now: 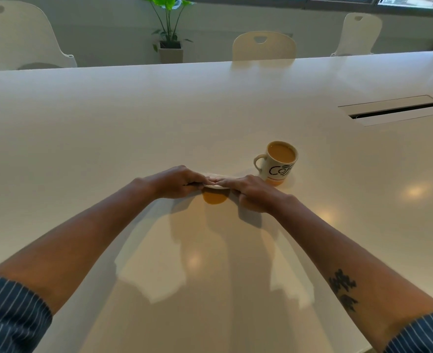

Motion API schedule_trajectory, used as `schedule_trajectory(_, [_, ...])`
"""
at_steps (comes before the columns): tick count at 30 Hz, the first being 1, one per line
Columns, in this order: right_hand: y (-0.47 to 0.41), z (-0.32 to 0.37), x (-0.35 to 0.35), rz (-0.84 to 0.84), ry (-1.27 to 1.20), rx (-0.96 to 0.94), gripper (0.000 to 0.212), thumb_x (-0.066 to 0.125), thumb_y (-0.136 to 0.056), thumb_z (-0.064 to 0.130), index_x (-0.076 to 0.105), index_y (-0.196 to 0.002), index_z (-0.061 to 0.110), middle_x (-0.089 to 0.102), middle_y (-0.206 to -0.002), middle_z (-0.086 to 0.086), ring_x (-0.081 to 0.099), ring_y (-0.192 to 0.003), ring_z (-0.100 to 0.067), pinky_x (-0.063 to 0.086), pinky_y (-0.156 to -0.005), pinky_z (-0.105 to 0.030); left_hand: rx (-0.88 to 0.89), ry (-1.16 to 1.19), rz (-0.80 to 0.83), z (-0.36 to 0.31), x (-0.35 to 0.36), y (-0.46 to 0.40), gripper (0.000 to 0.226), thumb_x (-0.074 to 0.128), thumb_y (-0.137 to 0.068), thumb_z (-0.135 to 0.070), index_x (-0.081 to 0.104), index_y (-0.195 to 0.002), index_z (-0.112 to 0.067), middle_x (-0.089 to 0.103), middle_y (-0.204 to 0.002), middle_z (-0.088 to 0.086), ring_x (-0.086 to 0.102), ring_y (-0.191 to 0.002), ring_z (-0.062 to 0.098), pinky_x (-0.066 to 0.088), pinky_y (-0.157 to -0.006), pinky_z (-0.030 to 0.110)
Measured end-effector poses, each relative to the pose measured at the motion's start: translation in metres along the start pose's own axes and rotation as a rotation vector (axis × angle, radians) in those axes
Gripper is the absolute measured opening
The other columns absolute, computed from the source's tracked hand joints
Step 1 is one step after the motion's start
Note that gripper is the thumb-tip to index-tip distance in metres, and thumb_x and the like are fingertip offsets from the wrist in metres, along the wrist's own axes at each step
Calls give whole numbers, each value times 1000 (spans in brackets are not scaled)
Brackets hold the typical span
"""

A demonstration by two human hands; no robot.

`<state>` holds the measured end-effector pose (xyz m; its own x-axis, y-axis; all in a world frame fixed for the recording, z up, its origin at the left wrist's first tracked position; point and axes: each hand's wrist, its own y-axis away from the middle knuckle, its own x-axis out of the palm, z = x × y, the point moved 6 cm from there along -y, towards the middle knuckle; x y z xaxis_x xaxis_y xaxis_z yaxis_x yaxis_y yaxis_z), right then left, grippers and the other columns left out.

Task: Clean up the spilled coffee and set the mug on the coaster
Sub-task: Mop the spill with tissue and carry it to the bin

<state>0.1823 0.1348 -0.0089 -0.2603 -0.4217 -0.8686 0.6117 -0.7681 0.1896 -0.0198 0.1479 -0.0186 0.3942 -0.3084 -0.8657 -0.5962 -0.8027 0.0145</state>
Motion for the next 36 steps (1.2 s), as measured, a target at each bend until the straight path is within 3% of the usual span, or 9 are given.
schedule_trajectory(2, [2,0,1,-7,-4,-9,68,48,-100,-3,54,-154,37,57,-158,1,56,-141,-27,48,-115,-43,-9,0,-11,1,2,2,30,65,-102,-24,73,-130,-30,77,-120,-3,68,-99,8,45,-88,21])
schedule_trajectory(6, [5,-1,4,6,-5,-29,68,50,-101,-3,53,-155,37,57,-158,0,55,-141,-27,48,-115,-43,-32,-13,-28,3,7,7,29,65,-101,-26,73,-129,-32,78,-116,-5,59,-90,-6,36,-78,1])
schedule_trajectory(8, [6,0,5,1,-13,-42,68,50,-101,-4,54,-155,37,57,-158,3,55,-142,-25,48,-114,-38,-32,-11,-35,1,8,9,29,66,-100,-25,73,-128,-32,78,-115,-5,56,-93,-10,35,-78,-3])
schedule_trajectory(10, [7,1,6,-16,-17,-56,70,51,-99,-5,54,-154,39,57,-158,7,55,-142,-22,47,-111,-31,-37,-16,-40,-2,9,11,29,66,-101,-26,73,-128,-33,78,-117,-6,56,-93,-10,37,-83,3])
schedule_trajectory(13, [9,0,6,-18,-24,-65,74,52,-95,-8,55,-153,38,57,-157,8,55,-142,-21,49,-113,-32,-59,-14,-34,-4,9,14,29,65,-101,-28,72,-128,-34,78,-115,-5,63,-92,1,46,-86,21])
schedule_trajectory(18, [13,0,7,-2,-17,-84,76,51,-94,-9,57,-152,38,60,-155,5,58,-137,-22,51,-111,-39,-84,-16,-28,-13,11,20,31,64,-102,-25,71,-132,-30,77,-122,-3,71,-105,15,46,-89,20])
schedule_trajectory(25, [19,-1,10,8,-36,-96,79,50,-90,-8,59,-149,43,61,-153,10,59,-135,-18,45,-104,-24,-112,-33,-32,-26,13,31,30,64,-102,-27,71,-132,-30,79,-113,-3,71,-98,18,51,-86,29])
schedule_trajectory(29, [23,2,12,15,-36,-117,79,50,-91,-8,58,-149,45,60,-154,11,59,-138,-19,50,-112,-40,-106,-50,-44,-33,15,37,29,64,-102,-28,72,-130,-30,80,-110,-2,72,-94,20,53,-86,32])
schedule_trajectory(36, [32,8,14,13,-25,-149,76,50,-93,-8,59,-149,42,60,-154,9,60,-138,-22,50,-112,-43,-96,-63,-77,-43,20,48,32,63,-102,-19,71,-132,-28,78,-119,-1,73,-103,22,49,-87,26])
